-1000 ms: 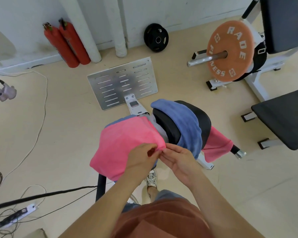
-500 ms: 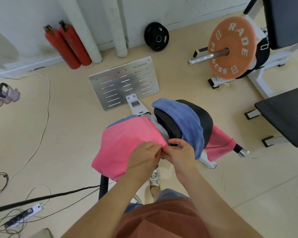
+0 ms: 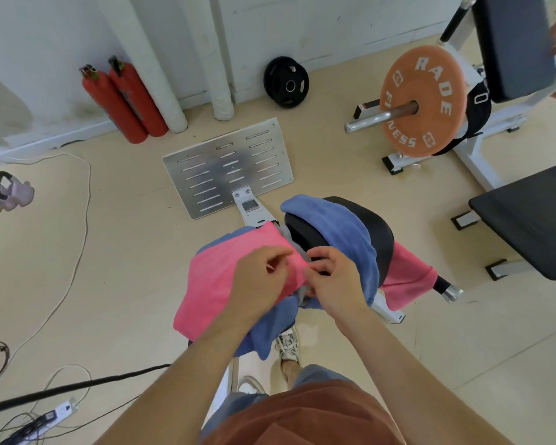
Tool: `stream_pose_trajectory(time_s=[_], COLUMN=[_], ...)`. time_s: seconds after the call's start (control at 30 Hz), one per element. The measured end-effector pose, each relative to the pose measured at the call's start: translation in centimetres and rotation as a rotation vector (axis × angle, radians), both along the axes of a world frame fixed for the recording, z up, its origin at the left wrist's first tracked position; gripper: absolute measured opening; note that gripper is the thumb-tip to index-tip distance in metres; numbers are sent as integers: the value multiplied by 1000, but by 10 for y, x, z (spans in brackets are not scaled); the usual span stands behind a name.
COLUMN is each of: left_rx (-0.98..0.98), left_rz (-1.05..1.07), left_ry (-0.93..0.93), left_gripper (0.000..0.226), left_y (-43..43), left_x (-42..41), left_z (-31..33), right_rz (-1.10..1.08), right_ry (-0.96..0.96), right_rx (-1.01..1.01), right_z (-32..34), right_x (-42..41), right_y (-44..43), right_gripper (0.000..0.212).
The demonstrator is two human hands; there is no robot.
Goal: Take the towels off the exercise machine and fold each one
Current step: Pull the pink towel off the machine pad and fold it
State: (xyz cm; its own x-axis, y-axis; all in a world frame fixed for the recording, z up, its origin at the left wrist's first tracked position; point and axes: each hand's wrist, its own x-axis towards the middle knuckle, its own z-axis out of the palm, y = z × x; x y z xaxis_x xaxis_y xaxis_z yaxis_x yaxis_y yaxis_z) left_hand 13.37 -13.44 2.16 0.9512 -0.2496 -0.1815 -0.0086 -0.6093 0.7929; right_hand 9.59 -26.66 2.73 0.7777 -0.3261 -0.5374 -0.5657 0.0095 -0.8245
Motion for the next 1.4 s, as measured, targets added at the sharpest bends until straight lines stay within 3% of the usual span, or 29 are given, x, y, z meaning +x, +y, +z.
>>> stream_pose_trajectory(time_s=[0.07, 0.17, 0.33, 0.47, 0.57, 0.7, 0.77, 0.93, 1.1, 1.2, 1.3, 1.4], left_rx=[49, 323, 640, 763, 854, 757, 679, 524, 505, 530, 547, 606], left_rz=[-161, -638, -995, -1060, -997, -617, -420, -92, 3, 21, -24, -125], left_ry=[57, 186, 211, 96, -6, -38, -81, -282, -416, -494, -571, -502], left_gripper=[32, 25, 16, 6, 11, 22, 27, 37, 12, 11, 20, 19], left_y=[-2, -16, -39, -33, -2, 58, 84, 123, 142, 159, 179, 198], left_x=[30, 68, 100, 124, 145, 175, 186, 192, 169, 134, 83, 20], left_z=[10, 13, 7, 7, 18, 48, 73, 131, 138, 121, 89, 49], right_rz=[79, 147, 321, 194, 168, 161, 179, 308, 305, 302, 343, 389], right_ry=[-44, -67, -91, -57, -129, -298, -346, -467, -510, -489, -428, -338], right_rx=[-90, -163, -348, -72, 109, 294, 217, -273, -401, -346, -415, -459], right_z=[2, 3, 7, 22, 52, 92, 113, 138, 134, 118, 84, 45], right_x=[1, 2, 1, 10, 39, 106, 137, 184, 178, 148, 106, 53], right_y=[3, 4, -5, -13, -24, -40, -45, -56, -59, -51, -41, -33], right_gripper=[24, 37, 17, 23, 21, 24, 25, 36, 39, 31, 28, 27])
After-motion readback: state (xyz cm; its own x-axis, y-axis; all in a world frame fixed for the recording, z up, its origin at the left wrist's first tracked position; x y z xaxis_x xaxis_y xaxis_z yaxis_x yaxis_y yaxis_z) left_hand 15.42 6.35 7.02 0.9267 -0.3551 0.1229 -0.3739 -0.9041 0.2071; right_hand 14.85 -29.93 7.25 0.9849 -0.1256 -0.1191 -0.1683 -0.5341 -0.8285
